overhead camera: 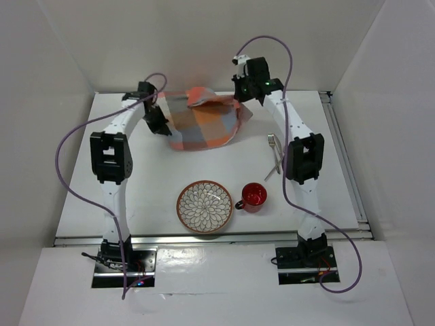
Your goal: Set the dinner table for one person
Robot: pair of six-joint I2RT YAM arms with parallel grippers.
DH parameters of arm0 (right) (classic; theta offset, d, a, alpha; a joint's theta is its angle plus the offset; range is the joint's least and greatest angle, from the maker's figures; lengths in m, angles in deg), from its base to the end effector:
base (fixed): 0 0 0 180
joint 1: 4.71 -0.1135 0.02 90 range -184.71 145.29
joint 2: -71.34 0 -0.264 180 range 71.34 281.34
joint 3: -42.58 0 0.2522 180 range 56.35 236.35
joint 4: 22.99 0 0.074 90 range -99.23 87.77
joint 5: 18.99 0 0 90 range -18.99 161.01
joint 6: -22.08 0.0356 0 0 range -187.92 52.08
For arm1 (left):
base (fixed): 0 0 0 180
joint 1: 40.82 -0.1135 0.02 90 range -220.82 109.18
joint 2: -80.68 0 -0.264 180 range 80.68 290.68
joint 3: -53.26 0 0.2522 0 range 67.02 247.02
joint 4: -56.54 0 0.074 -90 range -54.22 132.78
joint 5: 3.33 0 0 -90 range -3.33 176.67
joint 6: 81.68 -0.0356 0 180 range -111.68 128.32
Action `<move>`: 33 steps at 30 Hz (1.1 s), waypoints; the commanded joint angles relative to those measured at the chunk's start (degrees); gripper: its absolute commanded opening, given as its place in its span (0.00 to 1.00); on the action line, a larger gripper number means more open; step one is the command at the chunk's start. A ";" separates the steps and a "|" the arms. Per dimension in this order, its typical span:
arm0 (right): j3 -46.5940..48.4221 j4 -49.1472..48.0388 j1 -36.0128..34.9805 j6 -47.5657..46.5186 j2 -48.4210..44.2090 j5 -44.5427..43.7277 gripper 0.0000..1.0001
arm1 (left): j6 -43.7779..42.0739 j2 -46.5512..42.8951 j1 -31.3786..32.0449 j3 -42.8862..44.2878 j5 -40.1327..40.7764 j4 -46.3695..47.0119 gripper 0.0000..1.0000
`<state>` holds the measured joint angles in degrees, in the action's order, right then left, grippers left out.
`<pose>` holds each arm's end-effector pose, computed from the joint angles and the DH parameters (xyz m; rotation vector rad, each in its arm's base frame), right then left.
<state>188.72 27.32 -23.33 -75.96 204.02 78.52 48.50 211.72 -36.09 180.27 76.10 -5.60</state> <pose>0.5024 0.1742 0.3007 -0.5821 2.1409 0.2472 0.4867 -0.0468 0.1952 -0.7977 2.6745 -0.4634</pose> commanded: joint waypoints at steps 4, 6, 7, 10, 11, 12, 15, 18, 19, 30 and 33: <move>-1.83 2.12 6.20 9.34 -5.83 11.19 0.00 | -4.06 -5.18 -7.09 9.72 -7.00 -2.95 0.00; -11.63 2.12 7.44 11.53 -8.74 13.66 0.00 | -4.76 -6.58 -7.63 5.08 -7.80 -2.95 0.00; -15.36 2.12 8.15 12.16 -11.89 15.59 0.00 | -5.37 -8.07 -8.15 3.14 -7.80 -2.95 0.00; -32.49 -0.25 8.15 14.43 -16.91 16.57 0.00 | -5.99 -9.23 -8.16 -4.86 -5.61 -2.42 0.00; -36.80 -2.00 7.63 15.41 -20.32 17.10 0.00 | -5.99 -9.92 -8.16 -6.62 -5.00 -2.42 0.04; -43.54 -2.01 7.62 16.11 -21.58 17.10 0.07 | -6.52 -9.93 -8.16 -8.12 -4.21 -2.42 0.26; -49.31 -3.59 7.62 18.75 -26.59 15.00 0.51 | -7.04 -10.54 -8.16 -12.43 -3.67 -2.95 0.70; -49.42 -3.60 7.62 19.55 -29.15 11.49 0.67 | -7.05 -12.03 -8.16 -11.57 -1.74 -3.56 0.76; -46.88 -2.55 7.62 19.55 -29.15 10.43 0.67 | -7.05 -12.56 -8.16 -10.52 -0.08 -4.09 0.76; -38.94 2.47 6.04 23.14 -25.90 0.15 0.54 | -9.50 -15.45 -8.16 -11.37 4.06 -4.54 0.42; -43.60 2.47 6.66 23.76 -27.48 0.14 0.54 | -10.04 -15.47 -7.55 -14.81 3.45 -3.91 0.74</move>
<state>148.07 27.69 -16.51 -54.21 178.82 81.67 39.43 198.54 -44.02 167.77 79.08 -9.47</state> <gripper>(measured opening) 0.542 0.673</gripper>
